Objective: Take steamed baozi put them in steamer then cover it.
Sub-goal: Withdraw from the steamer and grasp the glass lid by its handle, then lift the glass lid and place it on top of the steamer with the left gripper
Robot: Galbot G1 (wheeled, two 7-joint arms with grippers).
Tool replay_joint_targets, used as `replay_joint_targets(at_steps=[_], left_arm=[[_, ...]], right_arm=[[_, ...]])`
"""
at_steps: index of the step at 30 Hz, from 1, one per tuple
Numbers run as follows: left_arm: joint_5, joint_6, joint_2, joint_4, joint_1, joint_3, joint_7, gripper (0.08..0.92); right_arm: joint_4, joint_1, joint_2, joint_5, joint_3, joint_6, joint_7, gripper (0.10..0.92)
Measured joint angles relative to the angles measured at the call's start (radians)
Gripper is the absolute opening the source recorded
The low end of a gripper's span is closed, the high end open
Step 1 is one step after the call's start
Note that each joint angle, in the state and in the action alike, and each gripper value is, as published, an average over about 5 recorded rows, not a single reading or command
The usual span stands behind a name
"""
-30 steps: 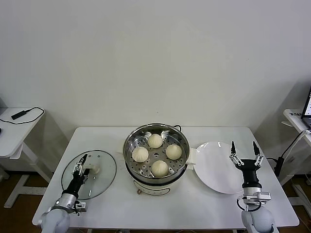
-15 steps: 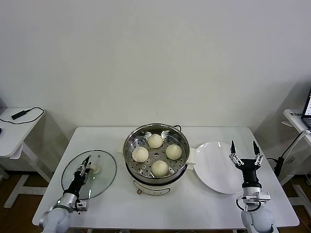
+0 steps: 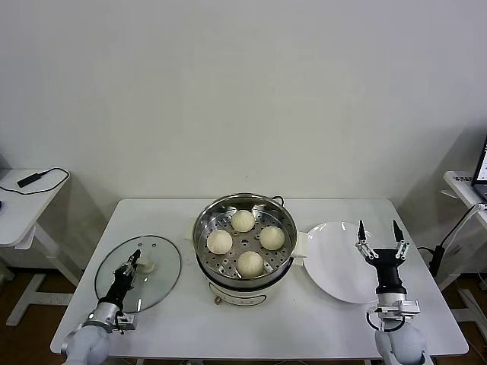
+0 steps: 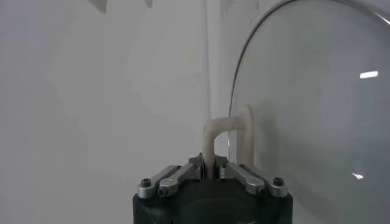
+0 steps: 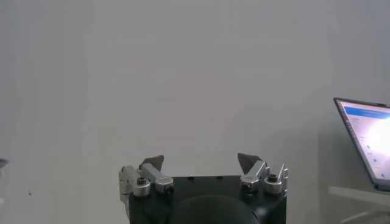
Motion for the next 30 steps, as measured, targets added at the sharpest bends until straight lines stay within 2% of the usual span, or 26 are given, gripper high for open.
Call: replay_joint_targets(at_steps=[7, 14, 23, 30], left_arm=[[-0.068, 0.02, 0.012, -0.059, 0.029, -0.003, 0.023, 0.194], [-0.146, 0.076, 0.029, -0.185, 0.069, -0.03, 0.053, 0.194], [-0.209, 0.211, 0.063, -0.445, 0.106, -0.047, 0.117, 0.194], [-0.224, 0.34, 0.076, -0.67, 0.091, 0.007, 0.185, 0.194]], right_arm=[[0.0, 0.002, 0.007, -0.009, -0.004, 0.0, 0.0, 0.823], [-0.004, 0.002, 0.008, -0.016, -0.006, -0.002, -0.001, 0.823], [-0.03, 0.01, 0.01, -0.024, -0.006, -0.002, 0.001, 0.823], [-0.048, 0.008, 0.009, -0.026, 0.001, -0.002, 0.001, 0.823]])
